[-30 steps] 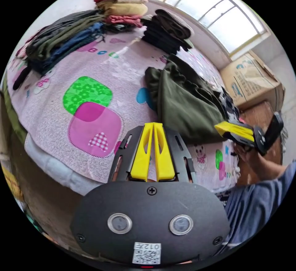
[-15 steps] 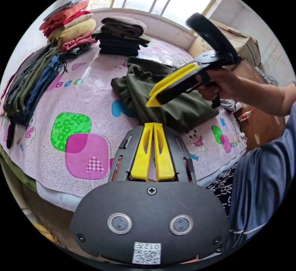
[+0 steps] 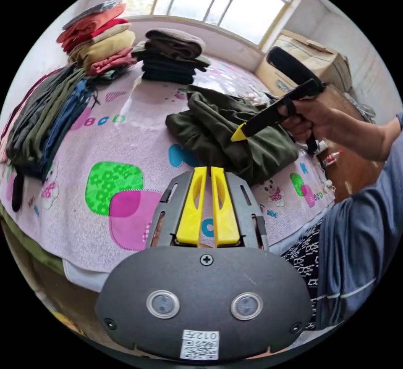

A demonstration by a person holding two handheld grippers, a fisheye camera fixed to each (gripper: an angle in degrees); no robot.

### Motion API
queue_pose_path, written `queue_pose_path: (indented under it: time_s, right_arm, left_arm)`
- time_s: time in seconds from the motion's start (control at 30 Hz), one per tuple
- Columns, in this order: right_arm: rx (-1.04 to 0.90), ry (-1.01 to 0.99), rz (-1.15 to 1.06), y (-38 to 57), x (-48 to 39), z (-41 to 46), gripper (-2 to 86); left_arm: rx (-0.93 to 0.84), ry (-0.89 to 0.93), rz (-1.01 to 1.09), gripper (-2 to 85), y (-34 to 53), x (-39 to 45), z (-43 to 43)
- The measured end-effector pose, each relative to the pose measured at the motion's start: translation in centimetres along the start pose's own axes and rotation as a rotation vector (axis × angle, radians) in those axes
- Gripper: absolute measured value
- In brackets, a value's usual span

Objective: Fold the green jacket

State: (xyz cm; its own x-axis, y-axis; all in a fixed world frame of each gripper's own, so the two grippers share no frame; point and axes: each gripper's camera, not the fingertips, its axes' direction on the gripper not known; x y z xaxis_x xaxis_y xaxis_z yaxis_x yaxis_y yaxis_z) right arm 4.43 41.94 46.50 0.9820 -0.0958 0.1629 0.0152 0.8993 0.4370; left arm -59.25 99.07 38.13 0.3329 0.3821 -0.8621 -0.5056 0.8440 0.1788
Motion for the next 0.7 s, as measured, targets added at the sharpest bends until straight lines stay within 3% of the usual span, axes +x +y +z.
queue_pose_path:
  time_s: [0.1,0.33,0.53,0.7]
  right_arm:
    - [0.007,-0.058,0.006,-0.1,1.6,-1.6,1.3]
    - [-0.027,-0.089,-0.044,-0.9,2.9,-3.4,1.3]
    - [-0.03,-0.122,-0.036,-0.9,4.4,-4.1,1.2]
    - [-0.041,-0.126,-0.037,-0.8,4.7,-3.6,1.1]
  left_arm:
    - [0.013,0.12,0.155,7.1,-1.2,1.3,-0.2]
    - [-0.145,0.015,0.644,10.4,-3.1,5.7,0.8]
    - [-0.152,0.041,0.817,7.3,-5.5,5.7,0.2]
    - [-0.237,0.109,0.834,4.6,-7.3,4.5,1.2]
